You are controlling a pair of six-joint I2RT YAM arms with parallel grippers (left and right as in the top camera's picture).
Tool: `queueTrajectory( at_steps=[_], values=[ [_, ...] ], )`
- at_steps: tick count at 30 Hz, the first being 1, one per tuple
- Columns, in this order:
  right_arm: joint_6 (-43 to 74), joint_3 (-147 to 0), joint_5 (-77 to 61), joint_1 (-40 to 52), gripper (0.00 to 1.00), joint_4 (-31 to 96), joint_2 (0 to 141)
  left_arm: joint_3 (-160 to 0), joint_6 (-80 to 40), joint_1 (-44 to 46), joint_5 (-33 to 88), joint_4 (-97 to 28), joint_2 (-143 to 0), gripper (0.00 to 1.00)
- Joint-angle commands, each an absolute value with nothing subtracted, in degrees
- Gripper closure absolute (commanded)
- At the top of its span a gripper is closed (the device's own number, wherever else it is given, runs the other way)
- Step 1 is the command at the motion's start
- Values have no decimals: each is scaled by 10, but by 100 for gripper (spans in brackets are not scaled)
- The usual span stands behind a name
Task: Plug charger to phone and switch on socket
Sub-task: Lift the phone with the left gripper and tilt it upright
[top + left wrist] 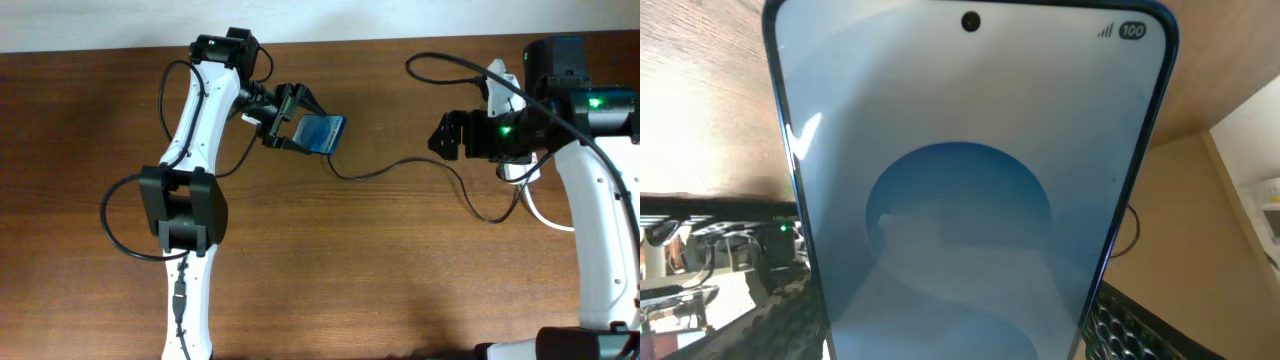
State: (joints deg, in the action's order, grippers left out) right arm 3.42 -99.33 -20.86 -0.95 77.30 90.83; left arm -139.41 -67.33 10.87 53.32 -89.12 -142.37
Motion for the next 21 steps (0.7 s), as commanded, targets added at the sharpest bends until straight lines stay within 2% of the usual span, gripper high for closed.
queueTrajectory(
  at_steps=[1,5,8,12,15,17,19,21],
  values=[
    [81,-1003,-240,-4,2,756,915,-1411,-685,107,591,-893,-1418,100],
    [100,-1003,-241,-3,2,745,915,-1411,-681,107,610,-893,-1418,100],
    [133,-1003,-240,-3,2,736,915,-1411,-674,107,684,-895,-1418,100],
    [140,-1003,-251,0,2,726,915,-1411,-672,107,679,-895,-1418,100],
    [145,-1003,-253,43,2,695,928,-1411,-673,109,604,-895,-1418,100],
    [176,-1003,-253,92,5,659,950,-1411,-689,115,539,-895,-1418,100],
    [214,-1003,-248,133,14,623,980,-1411,-705,119,483,-896,-1418,100],
    [271,-1003,-248,160,16,581,1014,-1411,-742,120,430,-896,-1418,100]
  ],
)
